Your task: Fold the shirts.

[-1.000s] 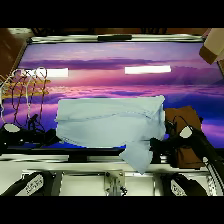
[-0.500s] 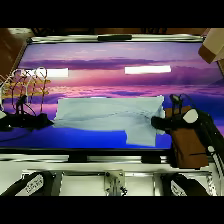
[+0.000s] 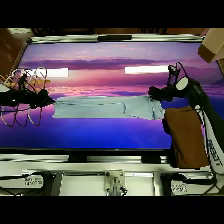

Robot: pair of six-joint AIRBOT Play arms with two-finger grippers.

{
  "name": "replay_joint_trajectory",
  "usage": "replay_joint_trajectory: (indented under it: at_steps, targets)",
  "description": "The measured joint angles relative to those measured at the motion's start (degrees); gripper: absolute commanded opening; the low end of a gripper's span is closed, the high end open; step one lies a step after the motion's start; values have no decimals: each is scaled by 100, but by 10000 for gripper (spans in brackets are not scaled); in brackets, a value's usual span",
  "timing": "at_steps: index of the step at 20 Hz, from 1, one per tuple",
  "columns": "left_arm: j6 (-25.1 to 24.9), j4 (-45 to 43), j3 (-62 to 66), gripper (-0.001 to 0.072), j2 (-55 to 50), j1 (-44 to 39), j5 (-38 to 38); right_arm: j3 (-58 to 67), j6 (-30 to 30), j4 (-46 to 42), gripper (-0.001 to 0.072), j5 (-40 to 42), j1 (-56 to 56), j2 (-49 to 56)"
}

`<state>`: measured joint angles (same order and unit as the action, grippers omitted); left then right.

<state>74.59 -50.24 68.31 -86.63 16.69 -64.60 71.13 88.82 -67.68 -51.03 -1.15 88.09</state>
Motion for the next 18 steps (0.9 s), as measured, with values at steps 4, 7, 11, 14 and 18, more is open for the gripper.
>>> replay_joint_trajectory:
  at_steps: [4, 7, 11, 14, 18]
  targets:
    - [299, 72, 382, 655, -673, -199, 9, 319, -118, 42, 661, -190, 57, 450]
    - [433, 79, 555, 654, -787, -214, -149, 586, -380, -94, 661, -758, 275, 461]
    - [483, 101, 697, 654, -686, -238, -518, 837, -581, -234, 661, -1554, 787, 468]
    - [518, 98, 732, 654, -514, -238, -671, 898, -686, -208, 661, -1882, 1051, 535]
    - [518, 98, 750, 653, -273, -258, -763, 927, -833, -24, 661, -2041, 1161, 772]
